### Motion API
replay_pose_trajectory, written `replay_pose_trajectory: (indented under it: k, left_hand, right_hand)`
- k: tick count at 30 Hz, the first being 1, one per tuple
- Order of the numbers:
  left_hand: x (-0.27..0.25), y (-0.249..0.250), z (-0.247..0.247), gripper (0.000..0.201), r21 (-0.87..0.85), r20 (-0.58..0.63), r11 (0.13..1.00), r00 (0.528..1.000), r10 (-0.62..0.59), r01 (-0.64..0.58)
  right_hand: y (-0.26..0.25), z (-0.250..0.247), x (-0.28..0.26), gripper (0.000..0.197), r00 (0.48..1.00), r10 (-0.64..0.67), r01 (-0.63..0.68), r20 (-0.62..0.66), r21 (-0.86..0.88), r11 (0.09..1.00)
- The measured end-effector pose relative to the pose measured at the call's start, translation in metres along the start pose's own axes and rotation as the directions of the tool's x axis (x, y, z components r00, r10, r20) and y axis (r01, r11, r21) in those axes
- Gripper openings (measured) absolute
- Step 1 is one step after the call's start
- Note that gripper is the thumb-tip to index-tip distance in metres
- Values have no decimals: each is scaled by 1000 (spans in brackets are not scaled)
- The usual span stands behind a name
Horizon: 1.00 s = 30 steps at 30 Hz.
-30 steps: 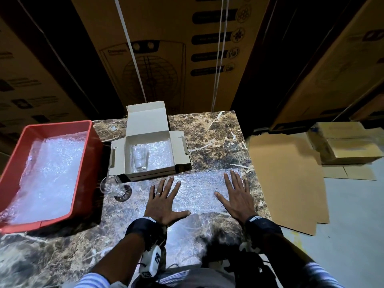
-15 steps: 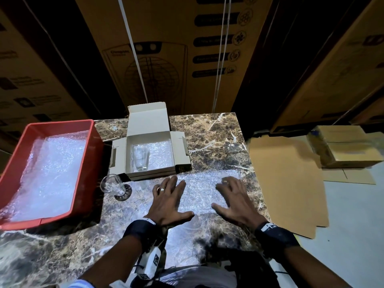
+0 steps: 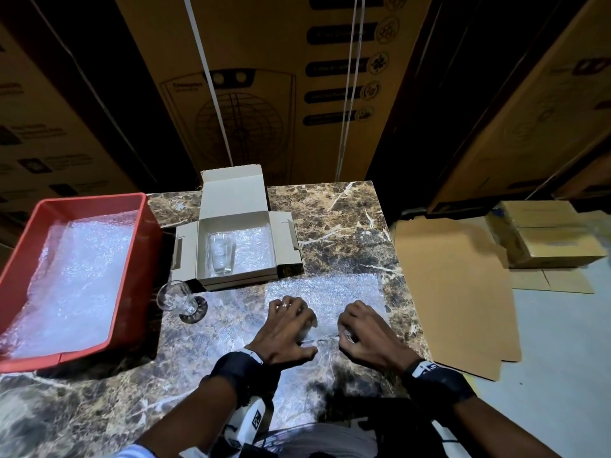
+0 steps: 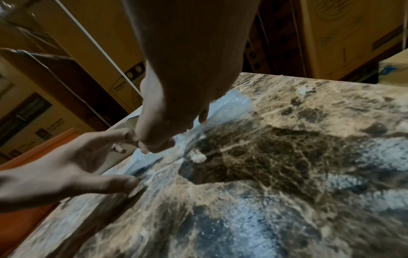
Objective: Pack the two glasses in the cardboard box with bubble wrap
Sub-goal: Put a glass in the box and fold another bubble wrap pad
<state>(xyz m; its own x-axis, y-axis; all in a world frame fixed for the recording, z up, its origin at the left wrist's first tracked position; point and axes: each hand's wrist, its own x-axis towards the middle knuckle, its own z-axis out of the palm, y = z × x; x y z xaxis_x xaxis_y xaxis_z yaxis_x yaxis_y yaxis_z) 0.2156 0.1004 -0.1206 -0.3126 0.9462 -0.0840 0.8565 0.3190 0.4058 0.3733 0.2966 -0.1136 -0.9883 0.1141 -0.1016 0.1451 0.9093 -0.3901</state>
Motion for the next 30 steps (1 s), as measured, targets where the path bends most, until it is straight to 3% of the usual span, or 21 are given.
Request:
replay_pose_trajectory:
  k: [6, 11, 14, 16, 18, 21, 24, 26, 30]
  left_hand:
    - [-5, -14, -5, 22, -62, -50, 998, 998, 28, -31]
    - [-13, -31, -19, 17, -194, -24, 981, 1000, -20, 15]
    - [-17, -36, -26, 11, -259, -35, 963, 995, -89, 77]
    - [-18, -42, -29, 11, -312, -49, 942, 988, -143, 121]
    - [-20, -49, -29, 9, -368, -59, 915, 978, -201, 166]
    - [-22, -56, -31, 4, -457, -68, 858, 952, -298, 236]
    - [-21, -59, -29, 5, -523, -74, 805, 925, -372, 282]
    - [-21, -61, -28, 5, -555, -76, 774, 908, -412, 305]
    - [-21, -65, -24, 27, -646, -67, 689, 875, -480, 328]
  right_hand:
    - [0, -6, -4, 9, 998, 14, -22, 61, 142, 990]
    - [10, -8, -15, 44, 987, 6, -23, 163, 102, 995]
    - [20, -21, -16, 51, 980, 43, -66, 195, 114, 991]
    - [25, -30, -13, 48, 971, 67, -108, 229, 175, 979]
    - [31, -30, -11, 30, 960, 101, -168, 261, 249, 954]
    - [41, -30, -10, 22, 954, 208, -281, 216, 404, 870]
    - [43, -34, -9, 24, 921, 370, -370, 125, 580, 726]
    - [41, -33, -8, 25, 875, 481, -383, 64, 698, 604]
    - [42, -27, -4, 24, 809, 587, -356, -10, 787, 504]
